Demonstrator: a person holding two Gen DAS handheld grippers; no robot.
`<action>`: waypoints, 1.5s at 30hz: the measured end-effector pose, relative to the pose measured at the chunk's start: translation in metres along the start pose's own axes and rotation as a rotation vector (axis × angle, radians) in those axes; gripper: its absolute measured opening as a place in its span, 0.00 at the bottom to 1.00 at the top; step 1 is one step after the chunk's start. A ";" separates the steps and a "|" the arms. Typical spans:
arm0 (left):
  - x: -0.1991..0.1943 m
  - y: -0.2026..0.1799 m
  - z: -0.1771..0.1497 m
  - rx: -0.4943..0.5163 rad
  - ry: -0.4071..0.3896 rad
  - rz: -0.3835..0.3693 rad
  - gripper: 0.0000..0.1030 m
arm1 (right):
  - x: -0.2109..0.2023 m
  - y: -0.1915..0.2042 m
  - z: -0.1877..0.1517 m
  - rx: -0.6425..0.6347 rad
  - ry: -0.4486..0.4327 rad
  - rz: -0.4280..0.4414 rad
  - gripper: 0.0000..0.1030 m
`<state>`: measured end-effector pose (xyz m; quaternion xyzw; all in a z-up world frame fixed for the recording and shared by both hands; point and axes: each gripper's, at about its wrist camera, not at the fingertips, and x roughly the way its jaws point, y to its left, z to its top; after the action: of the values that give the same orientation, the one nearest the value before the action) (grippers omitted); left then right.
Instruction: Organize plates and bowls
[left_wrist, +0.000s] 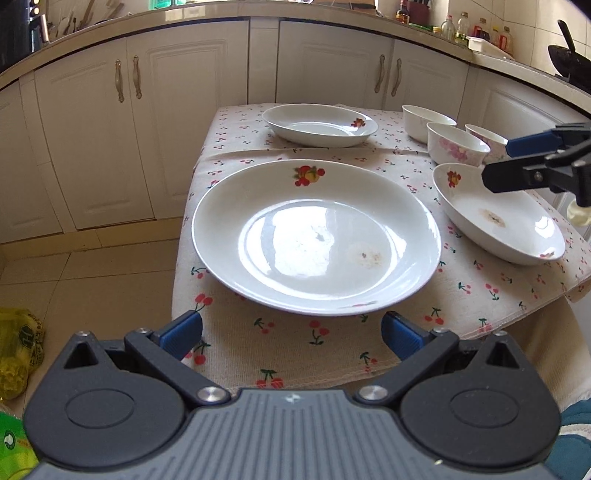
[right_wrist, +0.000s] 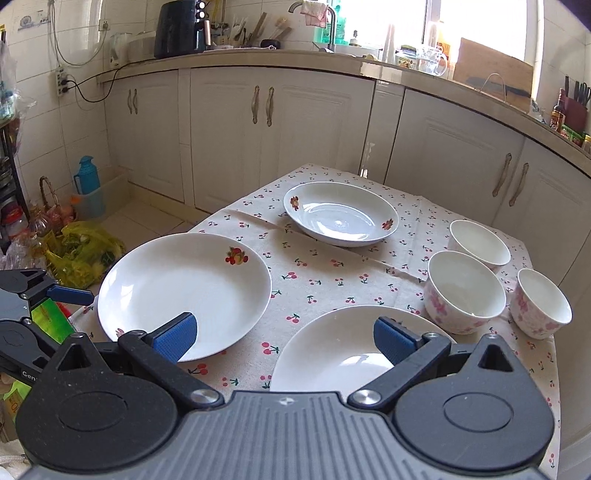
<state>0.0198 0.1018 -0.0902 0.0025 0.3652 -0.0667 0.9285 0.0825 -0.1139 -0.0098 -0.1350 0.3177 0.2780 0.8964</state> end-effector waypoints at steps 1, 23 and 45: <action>0.004 0.000 0.001 0.011 0.006 -0.001 0.99 | 0.004 0.001 0.002 0.000 0.009 0.006 1.00; 0.012 0.010 0.006 0.106 -0.021 -0.096 1.00 | 0.083 0.007 0.042 -0.104 0.131 0.260 1.00; 0.011 0.018 0.015 0.248 -0.028 -0.165 0.99 | 0.157 -0.006 0.060 -0.050 0.296 0.448 0.70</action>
<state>0.0396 0.1172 -0.0874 0.0861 0.3402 -0.1872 0.9175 0.2165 -0.0285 -0.0646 -0.1227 0.4602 0.4545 0.7527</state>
